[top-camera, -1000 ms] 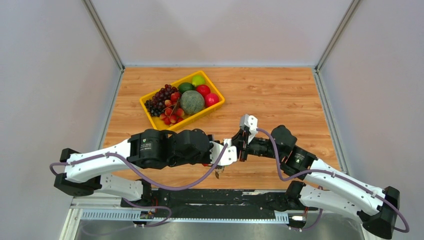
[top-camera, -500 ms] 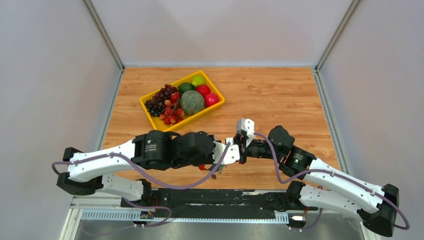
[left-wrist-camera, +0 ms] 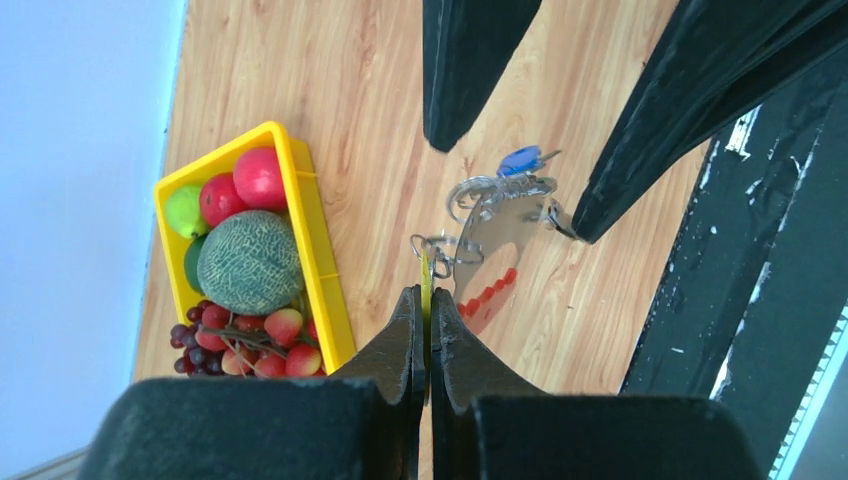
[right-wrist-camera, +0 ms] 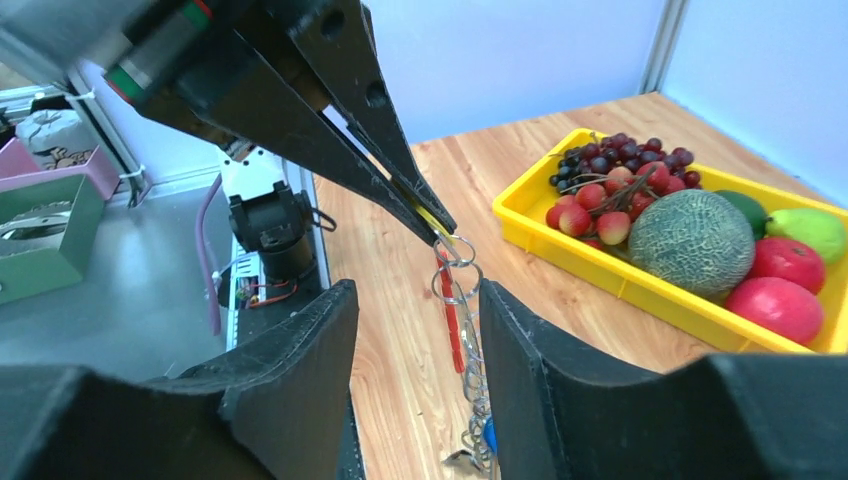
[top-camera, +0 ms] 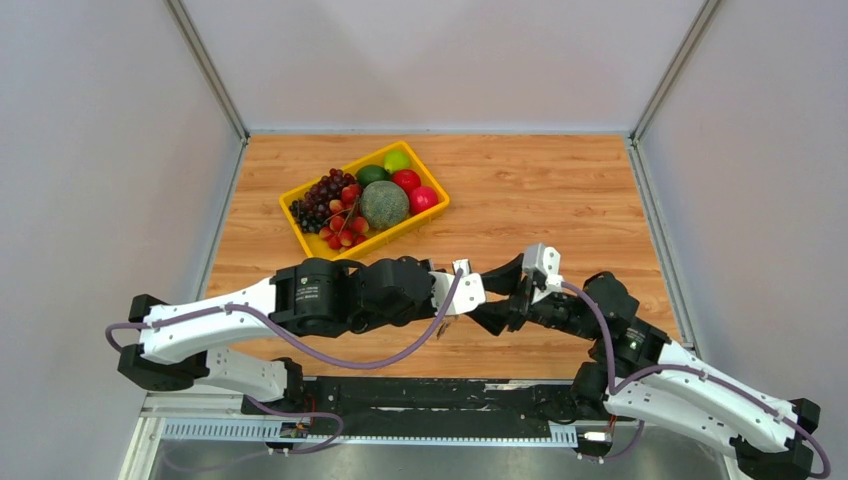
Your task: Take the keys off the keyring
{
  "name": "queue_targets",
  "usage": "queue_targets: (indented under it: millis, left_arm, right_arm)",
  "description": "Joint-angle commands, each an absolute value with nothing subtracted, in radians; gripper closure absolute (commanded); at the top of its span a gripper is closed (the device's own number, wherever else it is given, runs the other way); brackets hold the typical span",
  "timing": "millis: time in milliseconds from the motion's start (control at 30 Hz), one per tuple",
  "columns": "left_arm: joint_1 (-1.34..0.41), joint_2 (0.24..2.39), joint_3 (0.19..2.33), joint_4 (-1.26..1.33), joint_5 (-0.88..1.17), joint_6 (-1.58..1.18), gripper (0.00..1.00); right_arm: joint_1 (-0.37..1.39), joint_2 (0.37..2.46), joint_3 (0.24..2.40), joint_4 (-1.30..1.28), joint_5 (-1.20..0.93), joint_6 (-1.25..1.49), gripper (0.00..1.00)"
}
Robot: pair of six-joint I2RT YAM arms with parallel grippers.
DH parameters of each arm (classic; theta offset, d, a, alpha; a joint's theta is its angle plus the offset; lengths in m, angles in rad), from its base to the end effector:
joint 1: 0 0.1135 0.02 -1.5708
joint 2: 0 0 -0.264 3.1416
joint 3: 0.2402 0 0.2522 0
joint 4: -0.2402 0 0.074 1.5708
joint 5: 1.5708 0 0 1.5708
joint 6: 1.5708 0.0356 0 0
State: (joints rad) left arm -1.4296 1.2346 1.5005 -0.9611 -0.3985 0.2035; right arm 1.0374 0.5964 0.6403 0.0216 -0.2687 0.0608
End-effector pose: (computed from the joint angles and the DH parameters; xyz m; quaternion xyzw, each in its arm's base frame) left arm 0.0468 -0.2312 0.4166 0.5895 0.6690 -0.0925 0.4430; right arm 0.0690 0.1355 0.3396 -0.4041 0.5524 0.4556 0.5692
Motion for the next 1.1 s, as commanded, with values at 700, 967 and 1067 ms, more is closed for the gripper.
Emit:
queue_targets:
  millis: [700, 967, 1067]
  left_arm:
    - [-1.424, 1.313, 1.625, -0.988, -0.428, 0.113, 1.0]
    - [-1.424, 1.312, 1.63, -0.984, -0.411, 0.115, 1.0]
    - [-1.424, 1.31, 1.632, -0.985, -0.405, 0.111, 1.0]
  right_arm:
    - [1.042, 0.652, 0.634, 0.072, -0.22, 0.051, 0.56]
    - [1.042, 0.694, 0.648, 0.084, -0.225, 0.044, 0.62]
    - [1.042, 0.704, 0.653, 0.089, -0.227, 0.044, 0.63]
